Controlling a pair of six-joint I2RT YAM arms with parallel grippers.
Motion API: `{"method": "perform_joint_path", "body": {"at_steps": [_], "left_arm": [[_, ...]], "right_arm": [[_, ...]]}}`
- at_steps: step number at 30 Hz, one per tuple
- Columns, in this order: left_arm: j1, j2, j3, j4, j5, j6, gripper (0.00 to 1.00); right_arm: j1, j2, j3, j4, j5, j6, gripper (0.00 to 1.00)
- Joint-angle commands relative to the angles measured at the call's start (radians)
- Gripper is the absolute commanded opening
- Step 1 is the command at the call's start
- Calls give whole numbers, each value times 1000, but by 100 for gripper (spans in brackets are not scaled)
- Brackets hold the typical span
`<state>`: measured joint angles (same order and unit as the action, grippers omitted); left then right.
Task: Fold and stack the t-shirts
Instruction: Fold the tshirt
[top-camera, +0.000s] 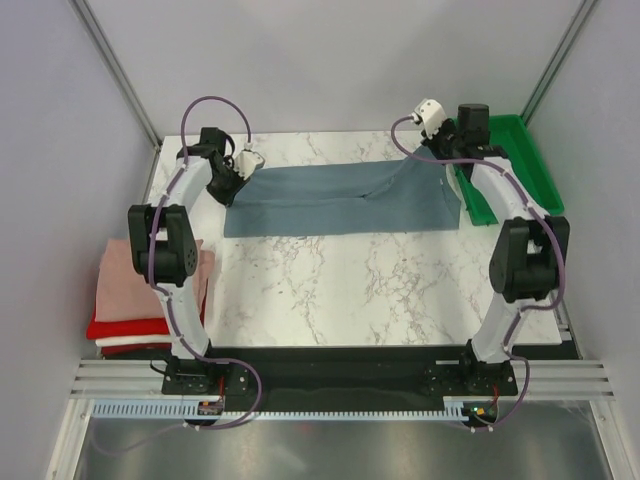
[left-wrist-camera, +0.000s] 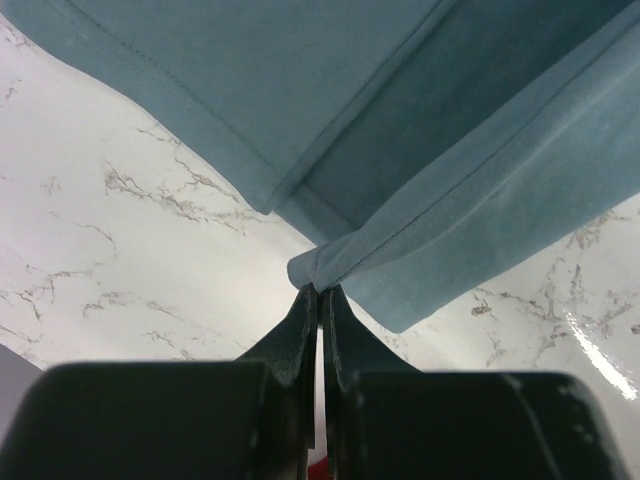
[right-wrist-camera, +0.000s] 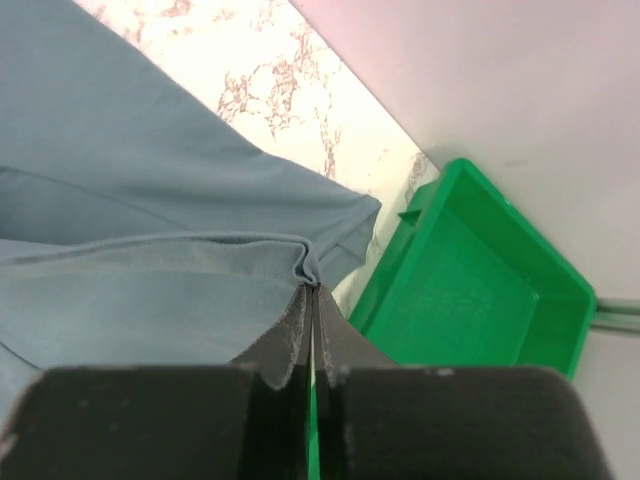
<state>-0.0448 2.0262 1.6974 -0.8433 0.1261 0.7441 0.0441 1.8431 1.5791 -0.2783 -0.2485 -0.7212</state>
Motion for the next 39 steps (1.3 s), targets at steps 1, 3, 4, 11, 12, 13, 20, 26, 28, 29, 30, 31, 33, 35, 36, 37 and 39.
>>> {"method": "perform_joint_path", "body": {"at_steps": [1, 3, 4, 11, 12, 13, 20, 26, 28, 29, 30, 31, 33, 35, 36, 37, 39], "left_arm": [[11, 49, 71, -22, -45, -37, 2], [13, 103, 122, -36, -89, -58, 7], [13, 121, 139, -37, -103, -71, 16], [23, 85, 222, -24, -174, -155, 43], [23, 62, 223, -19, -165, -164, 44], [20, 51, 226, -8, -160, -172, 46], [-33, 29, 161, -34, -13, -119, 48], [-89, -86, -37, -53, 6, 111, 53], [-87, -95, -68, -53, -3, 158, 54], [-87, -93, -94, -54, -22, 170, 54], [-87, -90, -103, -51, -28, 179, 54], [-89, -86, -108, -53, -32, 179, 54], [-89, -67, -104, -53, -36, 173, 54], [-89, -49, -96, -51, -37, 161, 54], [-89, -32, -96, -53, -42, 159, 54], [-89, -27, -97, -53, -43, 155, 54], [-89, -18, -111, -51, -46, 155, 53]], "right_arm": [[19, 145, 163, 31, 20, 14, 7], [37, 255, 240, 15, 80, 31, 17], [39, 283, 315, -1, 96, 42, 19], [39, 216, 372, -1, 141, 146, 47], [39, 194, 354, -13, 100, 154, 48], [42, 173, 307, -34, 83, 160, 49], [65, 70, 153, -148, 3, 213, 54], [62, -11, 16, -337, -116, 27, 58], [54, -18, -28, -372, -124, -7, 59], [50, -15, -39, -377, -130, -35, 59], [45, -13, -53, -380, -129, -40, 59], [40, -9, -59, -384, -127, -44, 59], [28, 4, -71, -386, -121, -59, 59], [22, 15, -80, -391, -109, -78, 59], [20, 19, -90, -391, -98, -96, 60], [19, 21, -93, -394, -92, -104, 60], [17, 33, -99, -394, -81, -121, 61]]}}
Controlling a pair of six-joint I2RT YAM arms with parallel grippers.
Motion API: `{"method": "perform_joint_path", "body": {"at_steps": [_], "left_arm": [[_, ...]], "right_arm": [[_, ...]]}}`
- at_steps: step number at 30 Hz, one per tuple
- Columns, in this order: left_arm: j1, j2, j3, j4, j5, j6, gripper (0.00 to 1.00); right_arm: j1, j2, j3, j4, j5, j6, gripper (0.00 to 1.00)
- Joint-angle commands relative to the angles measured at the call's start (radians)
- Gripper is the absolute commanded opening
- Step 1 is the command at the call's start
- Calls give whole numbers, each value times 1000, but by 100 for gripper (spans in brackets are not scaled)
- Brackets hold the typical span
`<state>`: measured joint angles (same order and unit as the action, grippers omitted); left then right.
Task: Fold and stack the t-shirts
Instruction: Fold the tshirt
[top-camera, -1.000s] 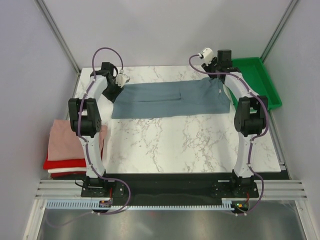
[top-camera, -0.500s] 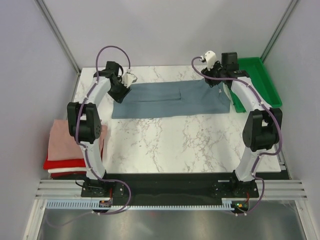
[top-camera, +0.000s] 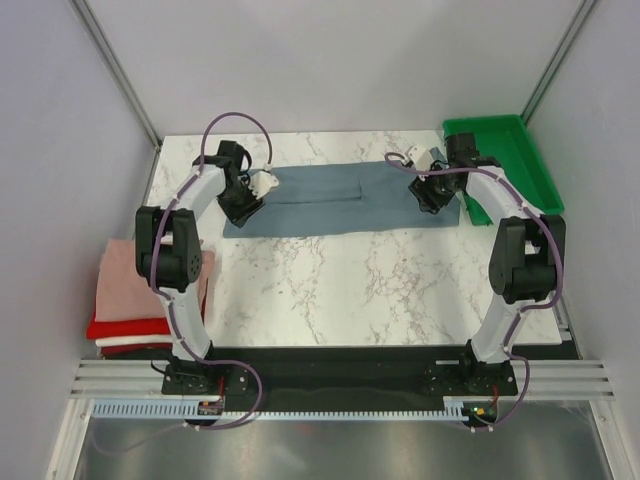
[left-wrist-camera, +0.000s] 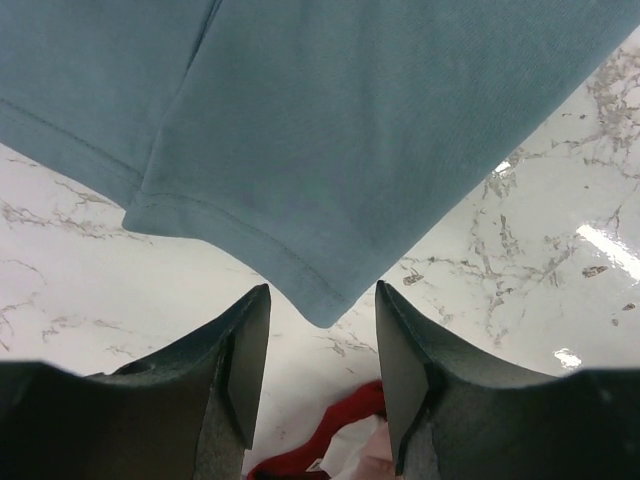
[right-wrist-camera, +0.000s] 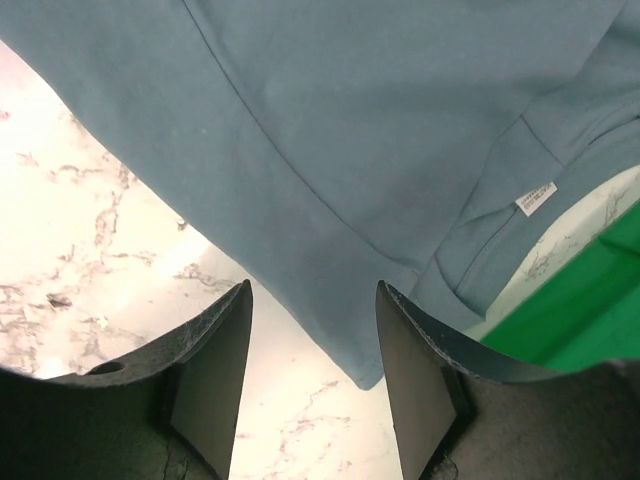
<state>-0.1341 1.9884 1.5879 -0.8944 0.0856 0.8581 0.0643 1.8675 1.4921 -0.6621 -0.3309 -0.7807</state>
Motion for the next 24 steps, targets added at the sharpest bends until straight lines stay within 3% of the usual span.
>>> {"method": "perform_joint_path", "body": {"at_steps": [1, 17, 20, 24], "left_arm": [[2, 26, -6, 0, -6, 41, 53], [1, 96, -11, 25, -14, 44, 51], [-1, 119, -8, 23, -11, 41, 47], [1, 116, -49, 23, -26, 59, 31]], "right_arm": [[-6, 13, -13, -10, 6, -61, 61], [-4, 105, 117, 2, -5, 44, 63], [-6, 101, 123, 1, -3, 54, 64], [-4, 88, 122, 1, 0, 57, 64]]}}
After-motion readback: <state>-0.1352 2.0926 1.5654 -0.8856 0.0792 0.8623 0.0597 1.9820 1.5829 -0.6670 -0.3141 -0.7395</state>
